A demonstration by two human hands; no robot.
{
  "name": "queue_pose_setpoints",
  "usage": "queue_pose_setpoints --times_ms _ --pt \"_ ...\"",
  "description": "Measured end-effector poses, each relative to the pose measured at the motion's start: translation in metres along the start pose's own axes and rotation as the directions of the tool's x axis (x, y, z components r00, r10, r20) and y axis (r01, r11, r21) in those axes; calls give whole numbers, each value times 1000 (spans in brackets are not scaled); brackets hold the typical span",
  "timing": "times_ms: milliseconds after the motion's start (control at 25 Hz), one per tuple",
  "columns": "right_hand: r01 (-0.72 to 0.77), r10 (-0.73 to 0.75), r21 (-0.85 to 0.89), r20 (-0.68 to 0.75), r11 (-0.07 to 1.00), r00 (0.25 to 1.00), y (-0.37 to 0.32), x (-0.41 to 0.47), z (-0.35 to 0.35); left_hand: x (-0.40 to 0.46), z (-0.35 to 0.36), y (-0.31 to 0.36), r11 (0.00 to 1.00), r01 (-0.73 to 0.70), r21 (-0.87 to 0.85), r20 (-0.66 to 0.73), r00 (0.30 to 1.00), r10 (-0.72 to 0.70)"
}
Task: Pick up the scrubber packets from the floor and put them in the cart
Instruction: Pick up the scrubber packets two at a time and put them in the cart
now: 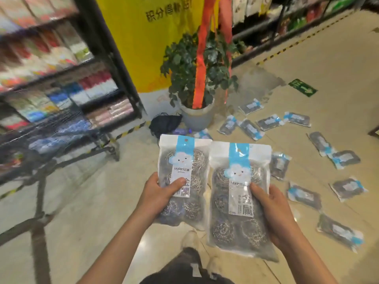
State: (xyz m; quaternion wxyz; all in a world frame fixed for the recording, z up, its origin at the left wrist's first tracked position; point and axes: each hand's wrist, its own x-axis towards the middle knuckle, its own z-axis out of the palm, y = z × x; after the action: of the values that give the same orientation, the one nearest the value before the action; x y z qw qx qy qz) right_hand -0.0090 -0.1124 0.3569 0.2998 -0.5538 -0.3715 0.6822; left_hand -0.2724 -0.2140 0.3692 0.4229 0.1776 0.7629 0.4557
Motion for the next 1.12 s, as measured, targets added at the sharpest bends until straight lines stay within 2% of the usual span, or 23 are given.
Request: queue_pose_setpoints --times_ms 160,280,360,480,640,920,1120 --pt "-27 57 -98 324 995 944 -5 20 101 -43 -82 -40 974 43 -224 -301 947 -111" --pt "-30 142 -213 533 977 834 2 18 186 -67 -140 -71 929 34 -368 -453 866 -211" --pt "-5 204 -310 612 951 764 12 15 245 -72 -179 -89 895 8 -445 -500 827 -256" --pt "13 299 -420 666 907 684 28 12 331 -64 -240 -113 852 -27 -523 -544 780 -309" --pt "6 341 -440 704 898 623 44 14 439 -33 -333 -127 786 -96 -610 -565 748 -347" --pt "80 325 -482 694 872 643 53 17 627 41 -501 -108 793 -122 -596 -587 740 -327" --pt "81 305 -479 671 874 676 55 65 753 135 -599 -91 814 -119 -568 -598 739 -309"
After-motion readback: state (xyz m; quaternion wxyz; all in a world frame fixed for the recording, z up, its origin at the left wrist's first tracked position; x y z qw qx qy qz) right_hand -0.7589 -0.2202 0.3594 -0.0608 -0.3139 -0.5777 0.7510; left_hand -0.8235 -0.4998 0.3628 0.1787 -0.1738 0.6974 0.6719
